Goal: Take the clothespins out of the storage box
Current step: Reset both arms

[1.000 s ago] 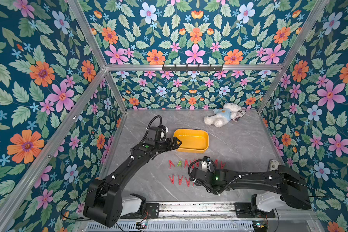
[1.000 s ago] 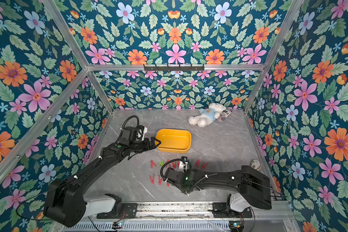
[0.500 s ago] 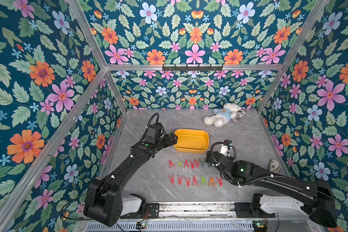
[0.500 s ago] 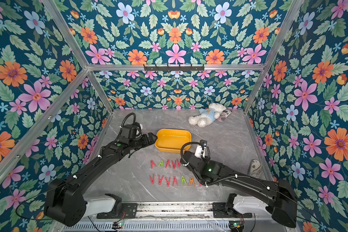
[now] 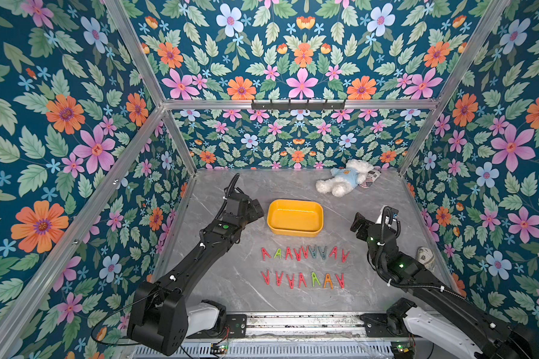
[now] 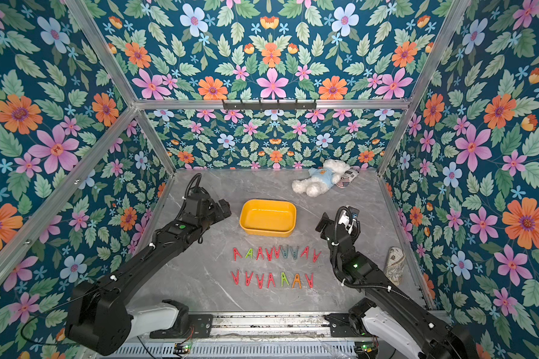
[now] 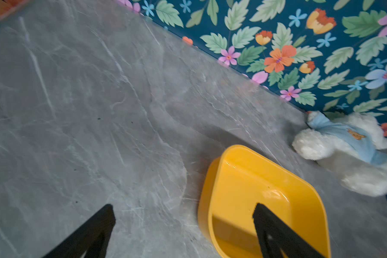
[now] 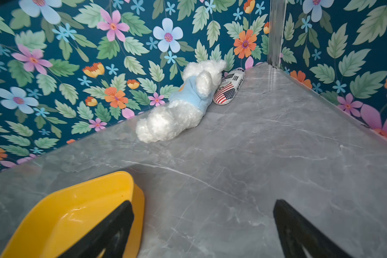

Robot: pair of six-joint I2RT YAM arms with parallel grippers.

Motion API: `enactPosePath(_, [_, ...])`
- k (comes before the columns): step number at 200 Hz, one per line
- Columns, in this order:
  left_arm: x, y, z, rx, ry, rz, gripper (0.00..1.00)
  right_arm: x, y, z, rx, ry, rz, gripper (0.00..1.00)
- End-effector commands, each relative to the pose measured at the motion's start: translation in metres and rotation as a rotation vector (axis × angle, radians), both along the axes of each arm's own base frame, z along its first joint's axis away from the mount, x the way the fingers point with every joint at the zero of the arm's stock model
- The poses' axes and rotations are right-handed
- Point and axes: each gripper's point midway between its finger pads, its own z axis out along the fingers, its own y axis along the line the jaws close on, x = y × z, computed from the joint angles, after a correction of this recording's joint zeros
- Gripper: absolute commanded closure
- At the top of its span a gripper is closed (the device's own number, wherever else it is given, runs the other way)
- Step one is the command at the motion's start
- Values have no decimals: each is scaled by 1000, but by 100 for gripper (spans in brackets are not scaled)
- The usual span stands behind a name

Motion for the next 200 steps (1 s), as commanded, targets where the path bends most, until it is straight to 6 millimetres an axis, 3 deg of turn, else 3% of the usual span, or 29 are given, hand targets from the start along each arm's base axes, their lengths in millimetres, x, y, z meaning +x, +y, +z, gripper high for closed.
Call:
enactPosePath(1, [3, 34, 14, 106, -103, 148, 0, 15, -8, 2, -72, -40, 14, 1])
enactPosePath(36, [-3, 52, 8, 212, -117, 174, 0, 28, -41, -18, -73, -20, -66, 1])
enactPosePath(65, [-4, 65, -8, 337, -93, 167, 0, 31, -62, -29, -141, -48, -123, 1])
enactPosePath(81, [-5, 83, -21, 412, -57, 204, 0, 36, -71, -33, -130, -50, -143, 1])
enactPosePath(108, [0, 115, -41, 448, -44, 287, 0, 42, -86, -31, -232, -90, -199, 1])
enactPosePath(132, [15, 125, -45, 480, -89, 302, 0, 44, -103, -43, -274, -99, -261, 1])
enactPosePath(151, [28, 126, -38, 528, -171, 268, 0, 47, -106, -45, -259, -146, -244, 1])
enactPosePath(166, [32, 130, -44, 549, -185, 258, 0, 48, -109, -46, -276, -172, -258, 1])
enactPosePath(200, [30, 139, -52, 562, -221, 253, 0, 54, -108, -57, -264, -147, -211, 1])
